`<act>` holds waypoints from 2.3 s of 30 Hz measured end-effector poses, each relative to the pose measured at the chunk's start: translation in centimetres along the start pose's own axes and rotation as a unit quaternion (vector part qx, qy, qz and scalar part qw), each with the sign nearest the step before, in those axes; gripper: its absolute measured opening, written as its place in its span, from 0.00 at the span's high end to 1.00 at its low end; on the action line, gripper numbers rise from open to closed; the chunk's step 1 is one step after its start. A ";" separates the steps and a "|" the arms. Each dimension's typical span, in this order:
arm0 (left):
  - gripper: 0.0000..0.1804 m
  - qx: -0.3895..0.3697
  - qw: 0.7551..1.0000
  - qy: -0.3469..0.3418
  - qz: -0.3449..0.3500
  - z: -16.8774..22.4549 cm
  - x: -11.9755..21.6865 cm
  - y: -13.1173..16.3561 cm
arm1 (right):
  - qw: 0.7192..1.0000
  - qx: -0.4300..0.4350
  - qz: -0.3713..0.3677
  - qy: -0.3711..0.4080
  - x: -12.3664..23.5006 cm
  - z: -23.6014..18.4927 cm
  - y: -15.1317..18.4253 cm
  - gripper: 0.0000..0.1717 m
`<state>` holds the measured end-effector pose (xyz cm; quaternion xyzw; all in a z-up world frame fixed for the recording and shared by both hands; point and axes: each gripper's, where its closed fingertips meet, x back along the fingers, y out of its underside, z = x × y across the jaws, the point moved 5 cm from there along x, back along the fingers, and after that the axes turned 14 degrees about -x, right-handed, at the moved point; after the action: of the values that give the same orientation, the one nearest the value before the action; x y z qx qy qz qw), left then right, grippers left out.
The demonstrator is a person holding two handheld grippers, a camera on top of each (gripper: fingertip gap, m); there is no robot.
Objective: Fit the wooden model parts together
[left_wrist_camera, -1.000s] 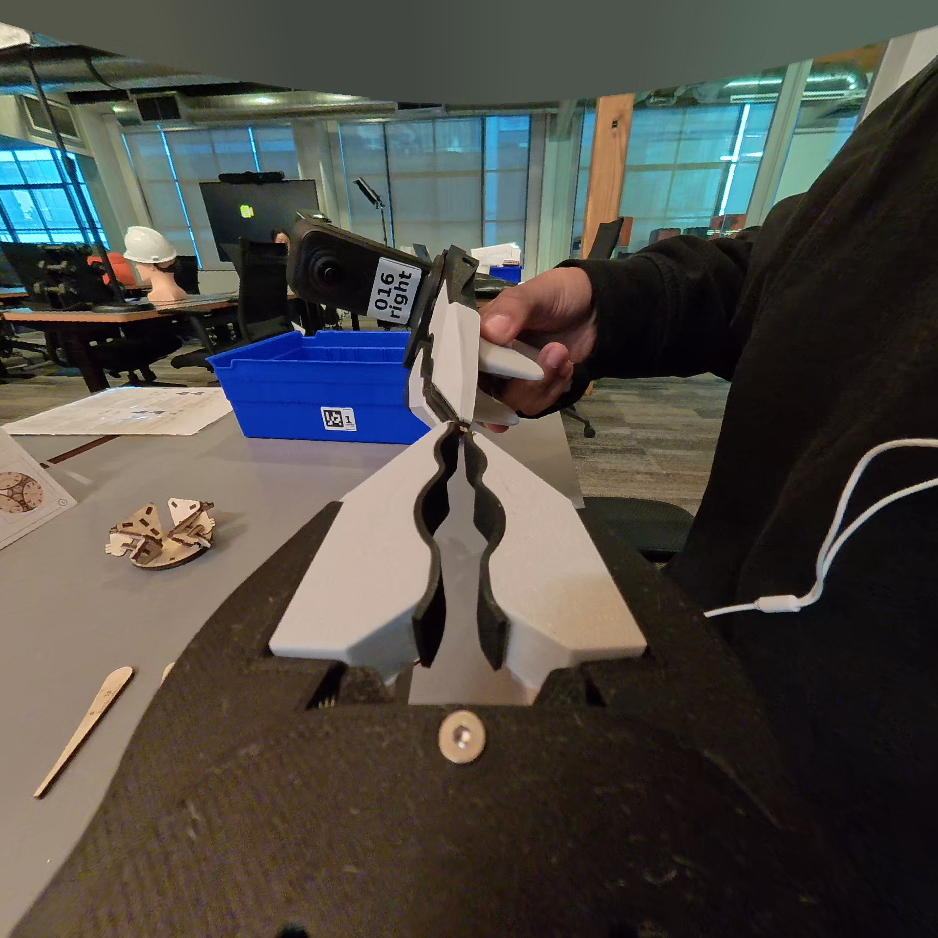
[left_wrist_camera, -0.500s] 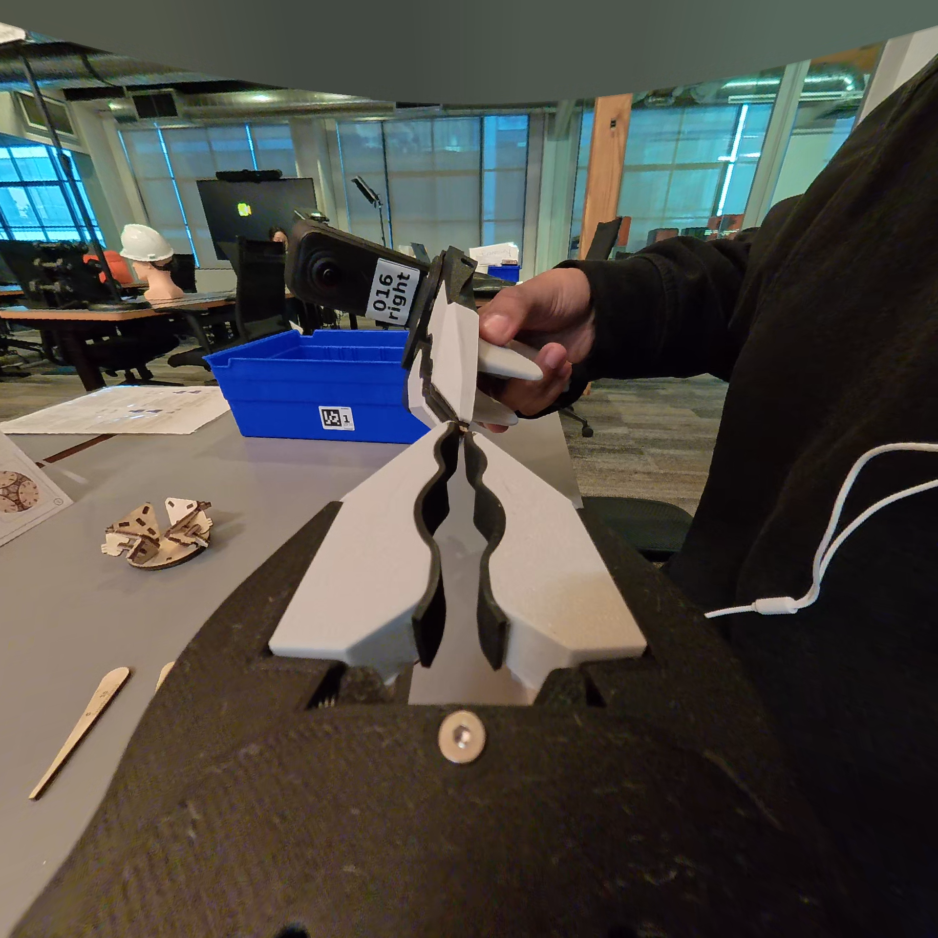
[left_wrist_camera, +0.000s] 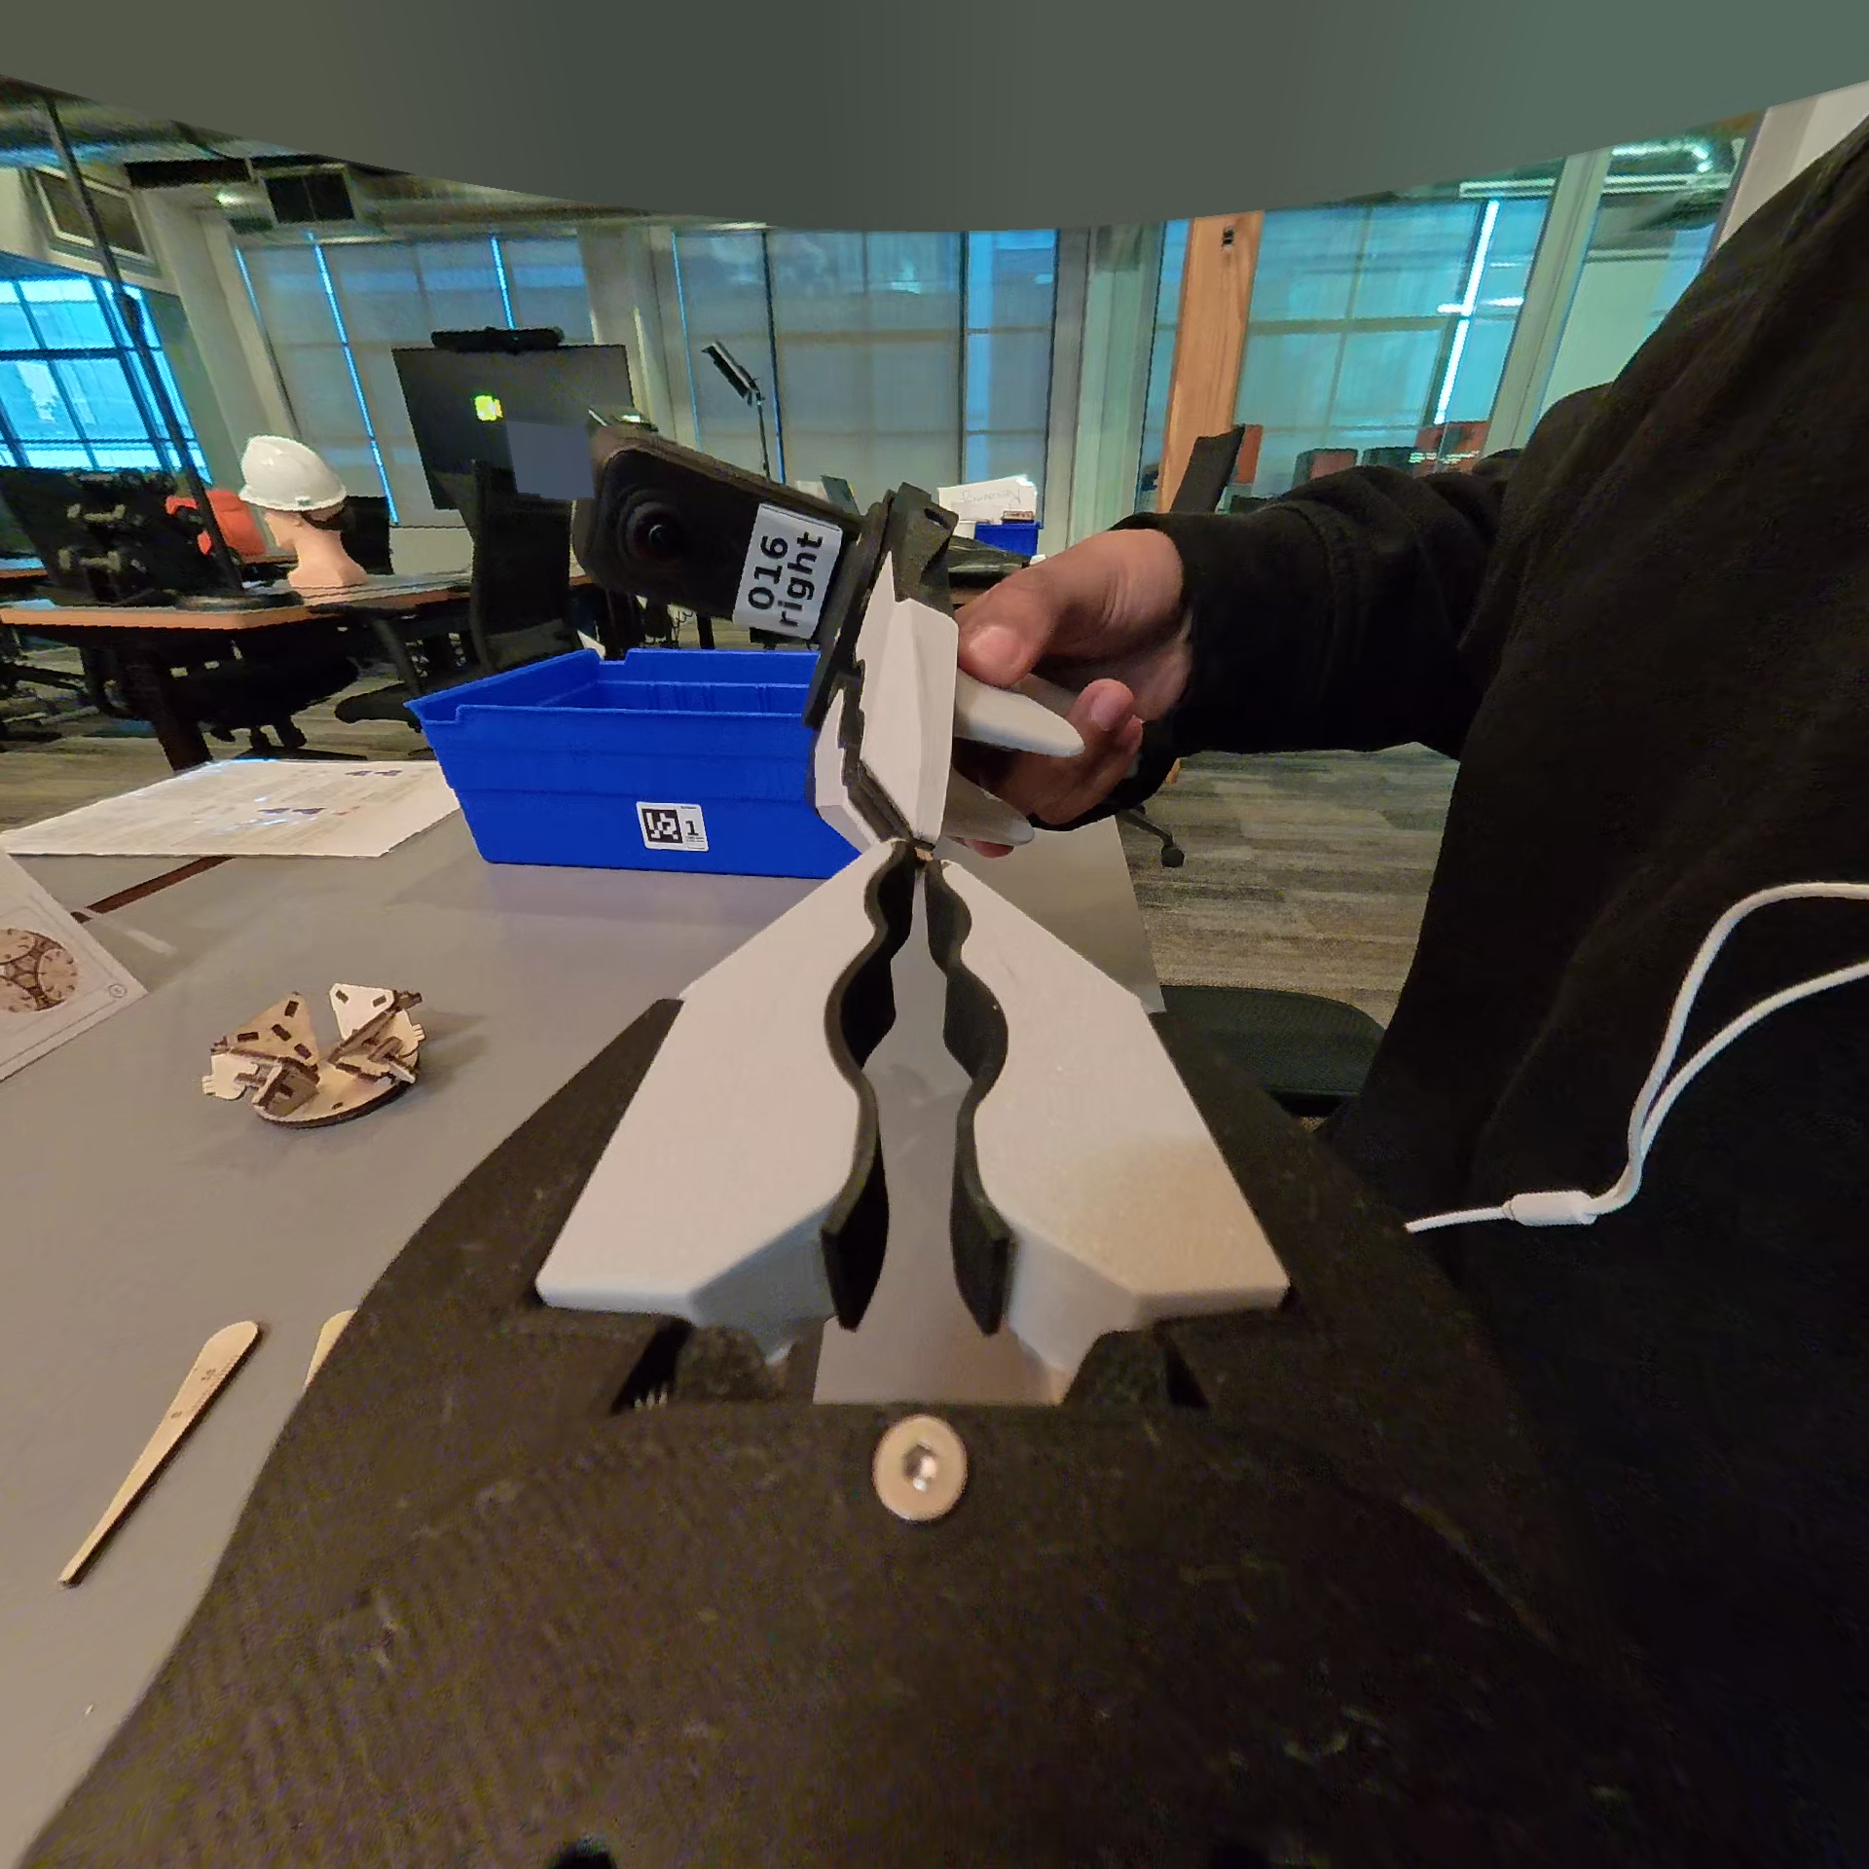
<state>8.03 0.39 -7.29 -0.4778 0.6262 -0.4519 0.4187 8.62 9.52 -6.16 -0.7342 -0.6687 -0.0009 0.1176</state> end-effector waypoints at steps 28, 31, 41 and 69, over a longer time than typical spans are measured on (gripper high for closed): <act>1.00 -0.127 0.877 -0.101 -0.452 0.2 -2.5 10.4 | 0.834 0.307 -0.088 0.449 -0.3 9.2 -2.9 1.00; 1.00 -0.153 0.864 -0.108 -0.467 0.4 -2.7 10.7 | 0.837 0.299 -0.099 0.447 -0.9 9.4 -3.0 1.00; 1.00 -0.168 0.854 -0.127 -0.475 0.3 -2.7 10.8 | 0.835 0.260 -0.099 0.475 -0.4 10.6 -3.2 1.00; 1.00 -0.135 0.861 -0.124 -0.474 0.0 -2.6 10.9 | 0.833 0.189 -0.116 0.506 -1.0 10.6 -3.6 1.00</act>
<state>6.17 4.43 -17.60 -0.8208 0.3223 -0.4439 0.1593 3.29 10.64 -15.96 -0.5115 -0.5831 -0.2601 0.5751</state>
